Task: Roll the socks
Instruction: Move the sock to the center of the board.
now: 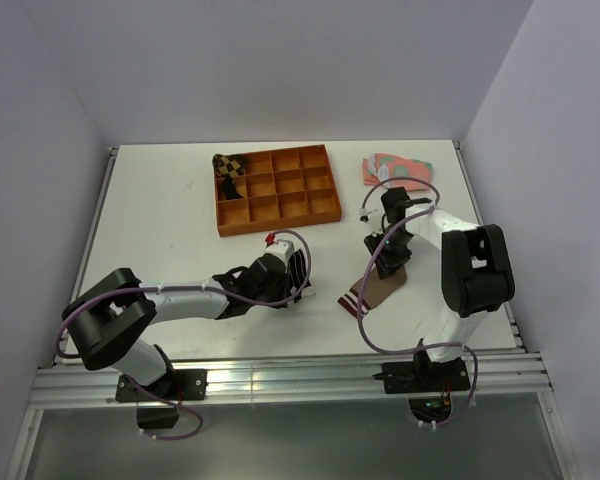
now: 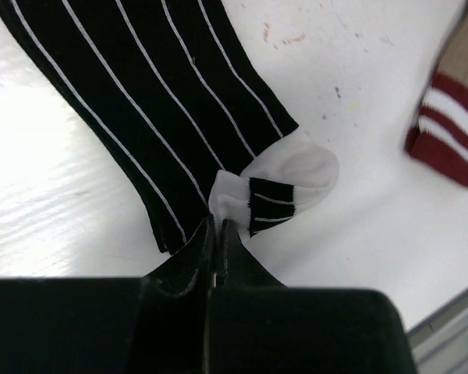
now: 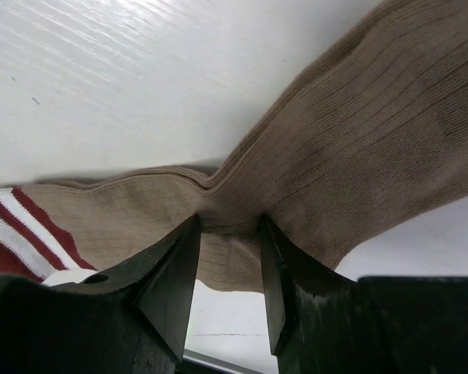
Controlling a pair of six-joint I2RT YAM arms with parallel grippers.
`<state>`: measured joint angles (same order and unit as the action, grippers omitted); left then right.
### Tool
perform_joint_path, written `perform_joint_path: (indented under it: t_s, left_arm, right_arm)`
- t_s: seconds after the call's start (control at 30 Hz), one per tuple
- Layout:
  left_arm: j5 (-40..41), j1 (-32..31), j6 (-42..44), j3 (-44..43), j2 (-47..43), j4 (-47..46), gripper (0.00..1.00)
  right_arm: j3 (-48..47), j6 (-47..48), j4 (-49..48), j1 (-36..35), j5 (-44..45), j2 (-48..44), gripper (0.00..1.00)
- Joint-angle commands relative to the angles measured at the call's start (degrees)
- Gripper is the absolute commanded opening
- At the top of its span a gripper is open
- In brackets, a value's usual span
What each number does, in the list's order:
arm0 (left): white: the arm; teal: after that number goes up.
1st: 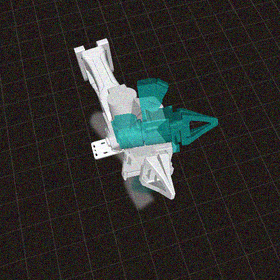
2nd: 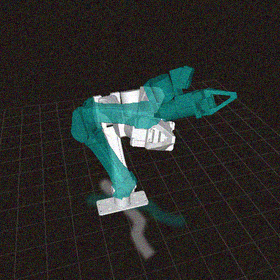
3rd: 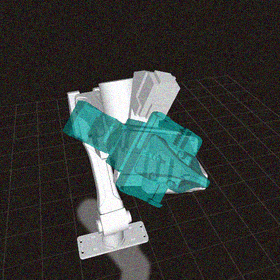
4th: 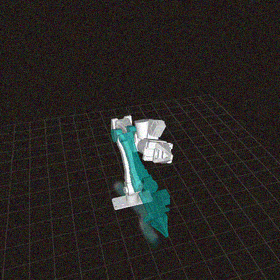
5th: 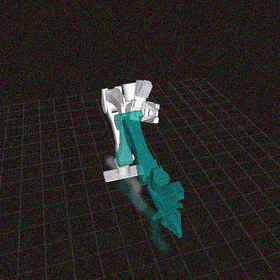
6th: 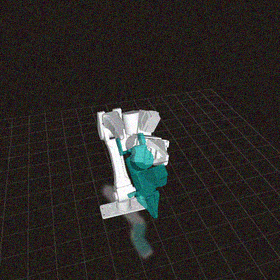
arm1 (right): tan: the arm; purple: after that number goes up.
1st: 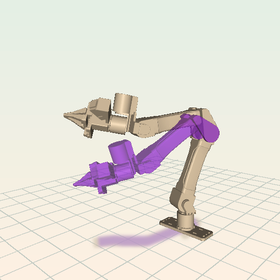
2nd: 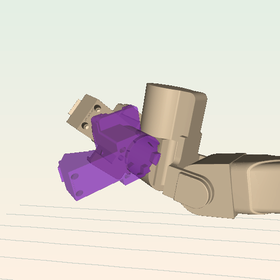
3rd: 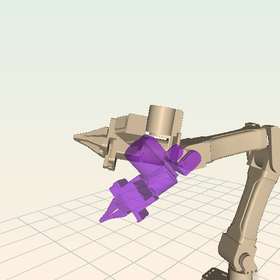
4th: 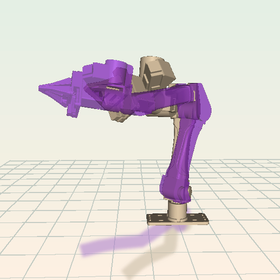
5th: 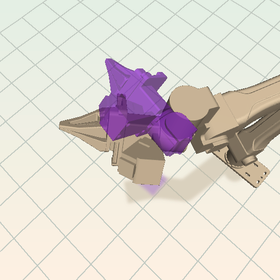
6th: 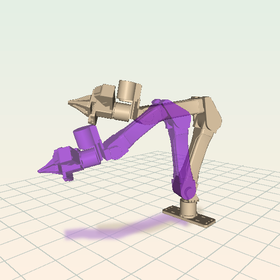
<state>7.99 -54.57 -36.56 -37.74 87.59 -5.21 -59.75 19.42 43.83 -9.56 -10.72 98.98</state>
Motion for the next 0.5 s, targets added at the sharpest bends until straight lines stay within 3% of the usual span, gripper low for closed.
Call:
perform_joint_path:
  t_s: [0.0, 0.17, 0.47]
  left_arm:
    - [-5.2, 0.0, -1.2, -2.3, 0.9, 3.4, 0.00]
    - [-9.4, 0.9, -3.7, -5.3, 4.0, 7.3, 0.00]
    - [-21.6, 6.1, -9.2, -8.8, 9.3, 10.4, 0.00]
  right_arm:
    - [-0.8, 4.8, -1.3, 1.0, 0.3, -3.0, 0.45]
    - [-2.0, 9.9, -0.6, -0.2, -12.5, -7.3, 0.45]
    - [2.6, 13.6, -9.4, -2.6, -26.4, -15.9, 0.45]
